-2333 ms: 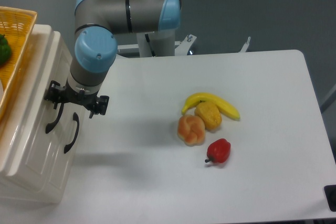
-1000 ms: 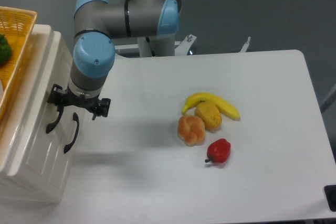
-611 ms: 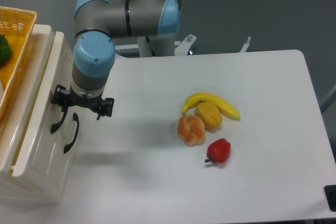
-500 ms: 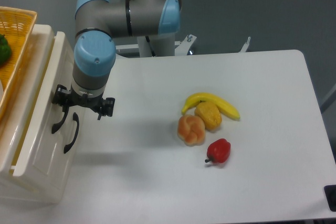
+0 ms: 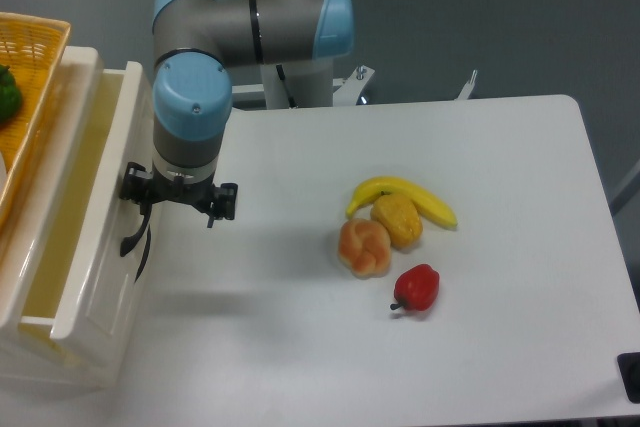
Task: Slide open the top white drawer
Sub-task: 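Pull the upper drawer outward by its handle, away from the cabinet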
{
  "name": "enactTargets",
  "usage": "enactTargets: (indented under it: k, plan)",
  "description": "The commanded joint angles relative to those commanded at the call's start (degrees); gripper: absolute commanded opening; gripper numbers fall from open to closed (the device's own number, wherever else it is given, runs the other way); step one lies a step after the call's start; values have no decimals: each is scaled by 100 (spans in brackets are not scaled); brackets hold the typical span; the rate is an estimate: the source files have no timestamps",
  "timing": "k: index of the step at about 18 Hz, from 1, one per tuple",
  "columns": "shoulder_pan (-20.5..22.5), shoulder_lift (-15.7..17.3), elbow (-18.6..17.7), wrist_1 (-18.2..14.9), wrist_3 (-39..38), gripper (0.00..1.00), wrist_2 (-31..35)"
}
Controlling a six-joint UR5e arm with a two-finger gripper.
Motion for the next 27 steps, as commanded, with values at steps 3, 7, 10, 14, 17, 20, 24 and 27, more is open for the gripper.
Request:
enactTargets:
  k: [3,7,10,14,17,20,24,27]
  plan:
    - [61,0,70,-9,0,100,105]
    - [114,-17,79,0,0,100,280]
    - [123,-35,88,0,9,100,396]
    - [211,-35,114,9,9,100,396]
    - [220,-44,123,9,9,100,439]
    - [246,-44,150,9,9,100,457]
    - [343,-44,193,0,35,100,466]
    - [404,-35,185,-17,404,100,483]
